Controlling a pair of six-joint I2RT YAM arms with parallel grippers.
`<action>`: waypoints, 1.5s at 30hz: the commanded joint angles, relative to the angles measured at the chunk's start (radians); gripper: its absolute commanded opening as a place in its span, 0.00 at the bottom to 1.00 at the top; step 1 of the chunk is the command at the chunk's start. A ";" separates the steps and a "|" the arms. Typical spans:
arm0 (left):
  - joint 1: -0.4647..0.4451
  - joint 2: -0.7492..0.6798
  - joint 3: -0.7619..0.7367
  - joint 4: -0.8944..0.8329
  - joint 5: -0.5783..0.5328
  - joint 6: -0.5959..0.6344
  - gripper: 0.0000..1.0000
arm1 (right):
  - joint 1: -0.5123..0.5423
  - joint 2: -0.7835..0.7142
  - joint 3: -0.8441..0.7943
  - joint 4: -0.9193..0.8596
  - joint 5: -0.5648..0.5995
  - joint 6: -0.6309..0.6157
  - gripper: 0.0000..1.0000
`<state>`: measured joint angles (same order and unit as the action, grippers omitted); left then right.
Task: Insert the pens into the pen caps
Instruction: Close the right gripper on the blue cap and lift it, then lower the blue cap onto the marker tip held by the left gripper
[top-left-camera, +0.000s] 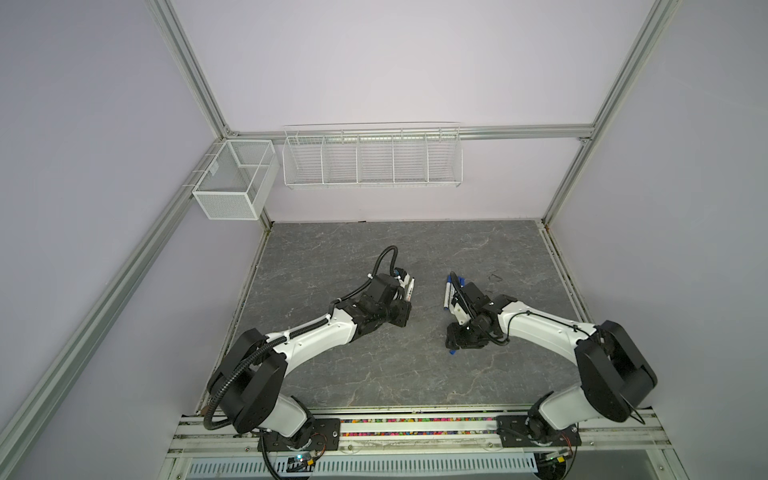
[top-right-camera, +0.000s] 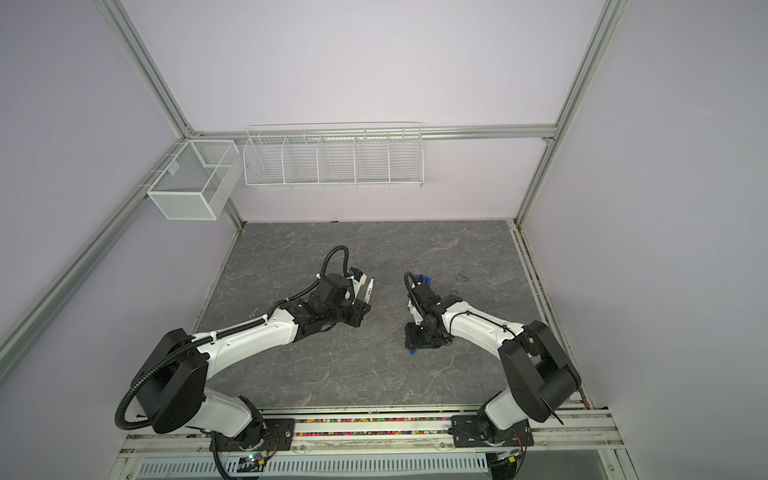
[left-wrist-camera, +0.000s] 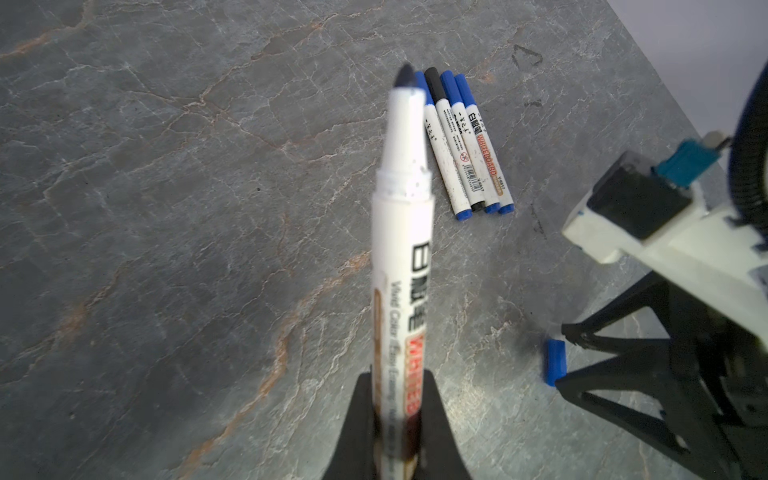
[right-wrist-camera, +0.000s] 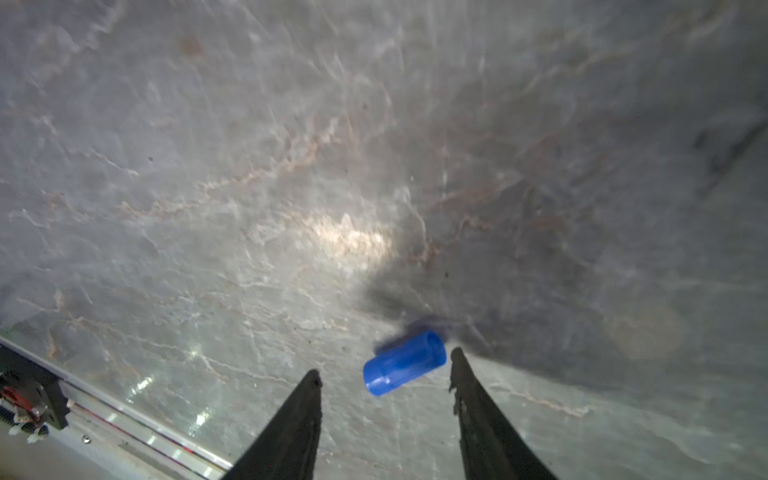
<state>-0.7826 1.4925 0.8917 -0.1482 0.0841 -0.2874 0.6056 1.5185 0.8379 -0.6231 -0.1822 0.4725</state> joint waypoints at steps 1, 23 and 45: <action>0.001 0.011 0.004 -0.007 0.009 0.012 0.00 | 0.001 0.018 -0.018 -0.052 -0.066 0.027 0.54; 0.000 0.011 0.002 -0.021 0.027 0.058 0.00 | 0.070 0.200 0.089 -0.044 0.148 0.050 0.21; -0.108 0.077 0.075 -0.093 0.161 0.206 0.00 | -0.018 -0.212 0.052 0.444 0.116 0.156 0.08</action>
<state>-0.8841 1.5562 0.9302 -0.2169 0.2260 -0.1200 0.5995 1.2999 0.9154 -0.2932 -0.0509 0.5789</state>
